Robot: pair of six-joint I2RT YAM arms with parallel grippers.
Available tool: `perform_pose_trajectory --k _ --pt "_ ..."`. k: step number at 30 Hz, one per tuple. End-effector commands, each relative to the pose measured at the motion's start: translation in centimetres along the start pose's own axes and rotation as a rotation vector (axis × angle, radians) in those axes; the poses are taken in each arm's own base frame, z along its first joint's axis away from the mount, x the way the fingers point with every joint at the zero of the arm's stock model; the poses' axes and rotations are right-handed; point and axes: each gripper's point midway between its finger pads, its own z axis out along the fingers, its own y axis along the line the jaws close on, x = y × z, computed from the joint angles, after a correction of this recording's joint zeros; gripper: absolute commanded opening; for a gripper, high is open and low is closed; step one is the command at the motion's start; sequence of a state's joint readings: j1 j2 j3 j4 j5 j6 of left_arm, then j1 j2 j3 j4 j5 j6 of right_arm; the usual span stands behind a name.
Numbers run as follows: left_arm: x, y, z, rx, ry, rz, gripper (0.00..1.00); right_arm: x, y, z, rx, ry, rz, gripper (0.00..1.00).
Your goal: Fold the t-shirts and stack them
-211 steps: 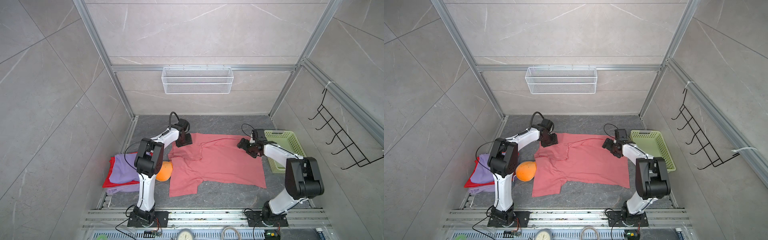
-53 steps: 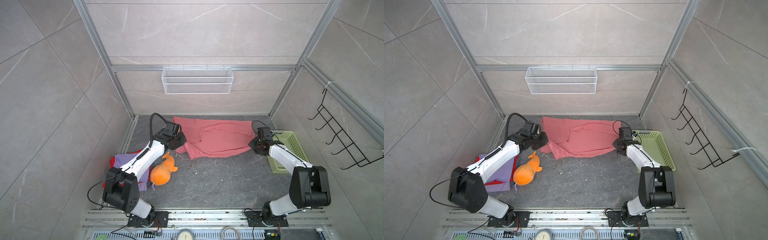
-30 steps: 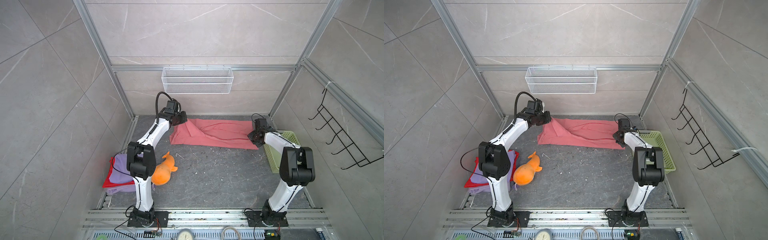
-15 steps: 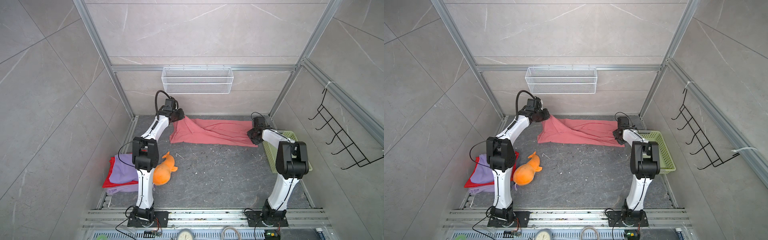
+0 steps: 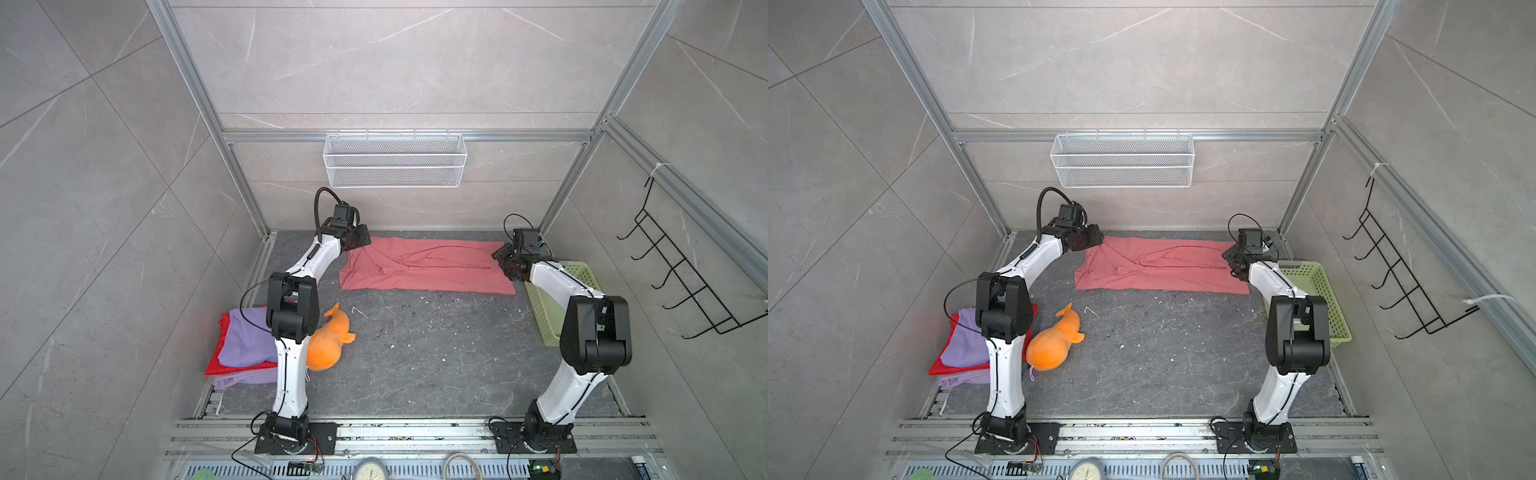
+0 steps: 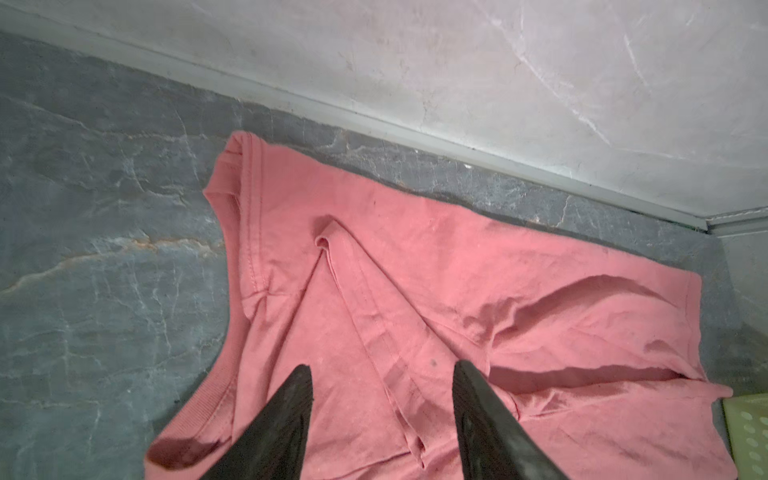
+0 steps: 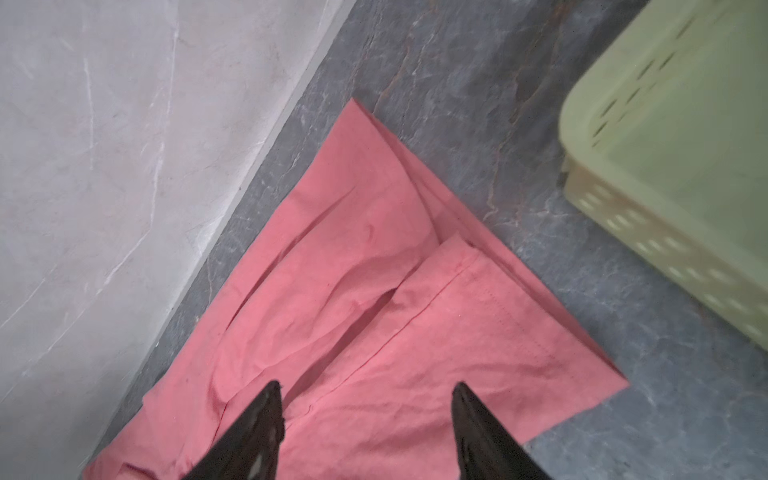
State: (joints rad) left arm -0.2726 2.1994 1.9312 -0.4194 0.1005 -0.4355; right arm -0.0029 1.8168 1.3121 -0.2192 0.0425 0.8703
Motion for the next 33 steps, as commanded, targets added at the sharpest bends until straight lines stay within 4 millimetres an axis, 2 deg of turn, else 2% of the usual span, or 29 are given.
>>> perform_pose_trajectory --k 1,4,7,10,13,17,22,26,33 --pt "1.7 -6.0 -3.3 0.112 0.045 0.024 0.57 3.6 1.4 0.1 -0.054 0.096 -0.076 0.66" --pt "5.1 -9.0 -2.7 0.153 0.122 -0.008 0.57 5.3 2.2 0.7 -0.067 0.124 -0.116 0.66" --pt "7.6 -11.4 -1.4 0.174 0.173 -0.045 0.57 6.0 3.2 1.6 -0.097 0.148 -0.135 0.66" --pt "9.1 -12.7 0.3 0.188 0.205 -0.083 0.56 5.8 4.9 2.3 -0.137 0.149 -0.185 0.66" --pt "9.2 -12.8 1.7 0.194 0.191 -0.092 0.56 5.2 6.4 3.2 -0.169 0.137 -0.227 0.66" --pt "9.3 -11.2 2.0 0.115 0.179 -0.099 0.56 4.4 8.1 5.1 -0.197 0.115 -0.297 0.66" --pt "9.4 -6.9 1.5 -0.028 0.142 -0.156 0.57 3.9 9.5 7.7 -0.189 0.133 -0.369 0.66" --pt "9.8 -3.3 2.0 -0.094 0.149 -0.251 0.57 4.9 9.6 10.0 -0.175 0.198 -0.383 0.66" --pt "10.3 0.3 4.0 -0.152 0.157 -0.342 0.57 7.4 7.8 12.8 -0.114 0.315 -0.371 0.66"
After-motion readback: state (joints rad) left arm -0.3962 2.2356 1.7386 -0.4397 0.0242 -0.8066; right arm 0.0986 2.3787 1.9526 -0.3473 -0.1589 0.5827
